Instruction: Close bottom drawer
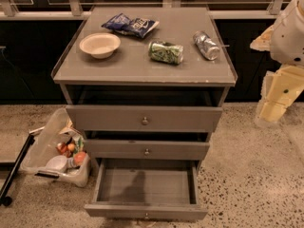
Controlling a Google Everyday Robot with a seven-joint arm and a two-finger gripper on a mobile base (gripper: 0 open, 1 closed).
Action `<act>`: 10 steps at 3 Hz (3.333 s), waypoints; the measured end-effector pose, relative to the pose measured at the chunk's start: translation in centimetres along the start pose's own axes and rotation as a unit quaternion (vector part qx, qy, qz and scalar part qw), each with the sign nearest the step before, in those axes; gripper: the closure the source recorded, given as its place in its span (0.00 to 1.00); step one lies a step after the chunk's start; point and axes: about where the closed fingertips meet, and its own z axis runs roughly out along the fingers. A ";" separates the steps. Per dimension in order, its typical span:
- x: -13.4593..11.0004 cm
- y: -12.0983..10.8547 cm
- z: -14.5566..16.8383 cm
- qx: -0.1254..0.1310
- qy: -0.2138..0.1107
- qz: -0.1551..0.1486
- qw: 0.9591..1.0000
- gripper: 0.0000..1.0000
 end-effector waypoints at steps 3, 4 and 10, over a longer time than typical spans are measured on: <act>0.5 4.1 5.1 -0.013 -0.011 -0.004 1.000 0.00; 2.0 6.3 9.6 -0.021 -0.029 0.007 0.999 0.00; 2.3 9.3 23.9 -0.033 -0.106 0.046 0.993 1.00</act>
Offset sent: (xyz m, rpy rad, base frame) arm -0.0219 0.0122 -0.0508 -0.0208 0.0132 0.0391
